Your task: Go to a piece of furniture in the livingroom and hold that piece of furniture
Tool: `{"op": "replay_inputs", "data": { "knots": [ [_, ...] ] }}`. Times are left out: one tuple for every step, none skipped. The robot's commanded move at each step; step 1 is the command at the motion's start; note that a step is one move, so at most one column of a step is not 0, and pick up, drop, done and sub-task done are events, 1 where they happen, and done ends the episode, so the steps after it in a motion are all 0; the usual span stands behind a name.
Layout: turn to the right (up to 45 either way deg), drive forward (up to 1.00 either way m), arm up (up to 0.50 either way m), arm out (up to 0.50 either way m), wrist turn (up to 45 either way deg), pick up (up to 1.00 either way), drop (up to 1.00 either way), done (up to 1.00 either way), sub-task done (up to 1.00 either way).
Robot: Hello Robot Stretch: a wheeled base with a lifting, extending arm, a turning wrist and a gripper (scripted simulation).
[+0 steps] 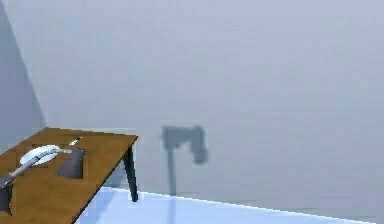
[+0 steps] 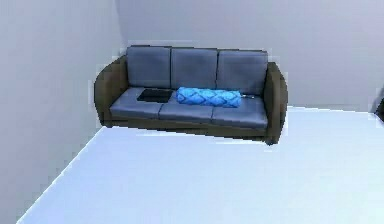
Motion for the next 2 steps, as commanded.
{"op": "replay_inputs", "data": {
  "knots": [
    [-45.0,0.00,0.00,0.00,0.0,0.00,0.00,0.00,0.00],
    [-45.0,0.00,0.00,0.00,0.0,0.00,0.00,0.00,0.00]
  ]
}}
